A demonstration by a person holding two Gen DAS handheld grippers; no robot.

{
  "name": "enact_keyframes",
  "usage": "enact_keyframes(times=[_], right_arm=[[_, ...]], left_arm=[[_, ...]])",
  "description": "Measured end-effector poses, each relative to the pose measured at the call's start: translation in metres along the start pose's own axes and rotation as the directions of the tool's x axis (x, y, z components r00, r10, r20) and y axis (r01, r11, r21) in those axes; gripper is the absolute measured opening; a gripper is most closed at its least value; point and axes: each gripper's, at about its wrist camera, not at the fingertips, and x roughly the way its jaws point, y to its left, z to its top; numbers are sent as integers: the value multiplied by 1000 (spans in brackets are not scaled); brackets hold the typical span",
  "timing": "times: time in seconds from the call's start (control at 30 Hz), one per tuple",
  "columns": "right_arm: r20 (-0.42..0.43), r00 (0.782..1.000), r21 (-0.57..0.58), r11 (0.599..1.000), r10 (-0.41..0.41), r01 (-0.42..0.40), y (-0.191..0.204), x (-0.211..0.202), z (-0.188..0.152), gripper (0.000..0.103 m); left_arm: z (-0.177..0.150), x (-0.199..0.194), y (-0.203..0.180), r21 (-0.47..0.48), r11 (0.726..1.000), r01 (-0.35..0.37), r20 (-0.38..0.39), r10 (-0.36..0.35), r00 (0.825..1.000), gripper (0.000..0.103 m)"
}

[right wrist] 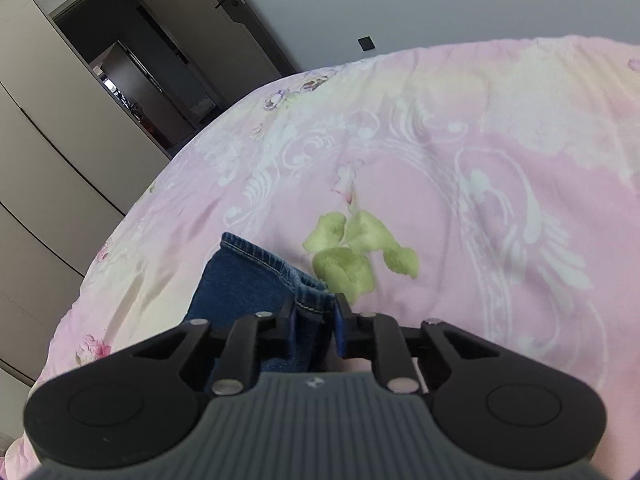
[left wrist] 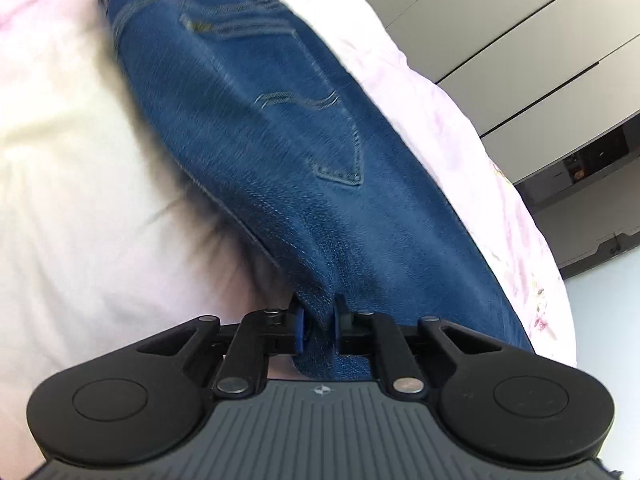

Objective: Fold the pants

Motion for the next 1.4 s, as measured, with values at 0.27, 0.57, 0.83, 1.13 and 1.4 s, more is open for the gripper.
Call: enact_keyframes(times=[0.27, 0.57, 0.83, 1.13, 1.4], right_arm=[[-18, 1000, -43, 999, -14, 14, -1, -100, 31, 6], [-24, 999, -8, 999, -46, 46, -117, -270, 4, 6], [-101, 987, 114, 984, -128, 139, -245, -321, -70, 6], [-151, 970, 27, 980, -191, 197, -265, -297, -94, 32], [-79, 980, -206, 965, -185, 165, -221, -307, -68, 45]], left_arm=[[11, -53, -12, 24, 999, -28, -30, 29, 999, 13], [-40, -124, 23, 101, 995, -2, -138, 17, 990, 13], [-73, -98, 59, 165, 982, -92, -263, 134, 956, 16], [-59, -127, 57, 337, 928, -159, -242, 248, 938, 56], [-6, -151, 16, 509, 837, -200, -45, 258, 965, 63]])
